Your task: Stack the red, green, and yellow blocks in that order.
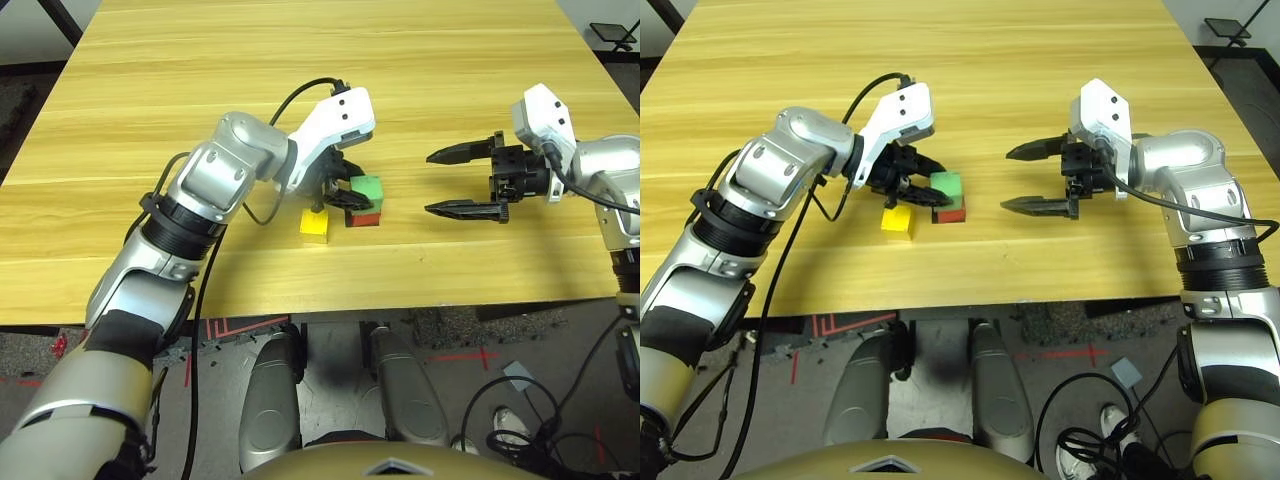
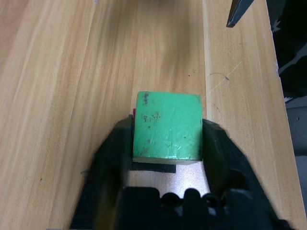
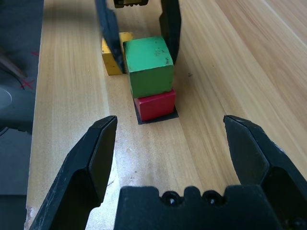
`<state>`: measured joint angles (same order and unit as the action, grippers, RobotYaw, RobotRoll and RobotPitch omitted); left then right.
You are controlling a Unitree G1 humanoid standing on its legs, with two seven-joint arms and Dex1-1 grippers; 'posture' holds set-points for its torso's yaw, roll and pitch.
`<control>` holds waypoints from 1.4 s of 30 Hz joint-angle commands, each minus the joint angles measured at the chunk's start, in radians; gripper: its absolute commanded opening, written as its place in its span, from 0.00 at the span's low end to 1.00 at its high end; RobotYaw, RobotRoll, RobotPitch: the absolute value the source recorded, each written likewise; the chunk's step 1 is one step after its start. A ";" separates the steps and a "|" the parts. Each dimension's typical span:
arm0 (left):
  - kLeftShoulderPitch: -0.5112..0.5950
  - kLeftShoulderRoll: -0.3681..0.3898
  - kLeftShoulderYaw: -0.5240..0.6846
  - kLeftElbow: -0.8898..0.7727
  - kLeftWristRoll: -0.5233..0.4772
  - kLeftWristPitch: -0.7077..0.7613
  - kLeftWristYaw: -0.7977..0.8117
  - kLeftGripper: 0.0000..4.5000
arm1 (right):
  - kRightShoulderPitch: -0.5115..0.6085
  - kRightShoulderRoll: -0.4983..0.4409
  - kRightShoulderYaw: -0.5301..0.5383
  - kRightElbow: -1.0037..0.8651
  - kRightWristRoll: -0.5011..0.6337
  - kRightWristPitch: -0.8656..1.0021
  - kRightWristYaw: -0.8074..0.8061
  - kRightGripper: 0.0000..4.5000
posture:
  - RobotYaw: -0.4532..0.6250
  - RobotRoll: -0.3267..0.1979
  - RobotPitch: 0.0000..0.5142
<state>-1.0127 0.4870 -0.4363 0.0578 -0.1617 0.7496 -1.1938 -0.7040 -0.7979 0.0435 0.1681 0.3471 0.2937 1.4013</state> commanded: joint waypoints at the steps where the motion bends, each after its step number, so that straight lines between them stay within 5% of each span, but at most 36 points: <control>1: 0.002 -0.004 0.011 -0.043 -0.017 0.028 0.008 0.90 | 0.000 -0.002 -0.005 -0.007 0.008 -0.001 0.003 1.00 | 0.46 0.70 0.50; 2: -0.004 -0.014 0.034 -0.052 -0.029 0.041 0.022 0.99 | -0.001 -0.003 -0.005 -0.003 0.006 -0.002 0.003 1.00 | 0.46 0.70 0.50; 6: -0.021 -0.017 0.094 -0.085 -0.061 0.066 0.049 1.00 | -0.006 -0.003 -0.005 0.006 0.004 -0.007 0.005 1.00 | 0.46 0.69 0.49; 9: -0.011 0.070 0.094 -0.136 -0.079 0.079 -0.011 1.00 | -0.012 -0.002 -0.003 0.008 0.005 -0.003 0.005 1.00 | 0.47 0.69 0.49; 13: 0.070 0.291 0.073 -0.187 -0.071 -0.033 -0.169 1.00 | -0.019 -0.004 -0.001 0.020 0.002 -0.009 0.013 1.00 | 0.48 0.68 0.49; 18: 0.138 0.390 0.070 -0.160 -0.048 -0.136 -0.228 1.00 | -0.036 -0.002 0.005 0.040 -0.002 -0.015 0.021 1.00 | 0.49 0.67 0.49; 42: 0.269 0.261 0.038 -0.148 0.003 -0.162 -0.136 1.00 | -0.043 -0.021 0.000 0.031 -0.002 0.003 0.031 1.00 | 0.46 0.61 0.48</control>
<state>-0.7569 0.7453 -0.3789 -0.0592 -0.1626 0.5827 -1.3287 -0.7569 -0.8041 0.0509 0.2167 0.3445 0.2902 1.4324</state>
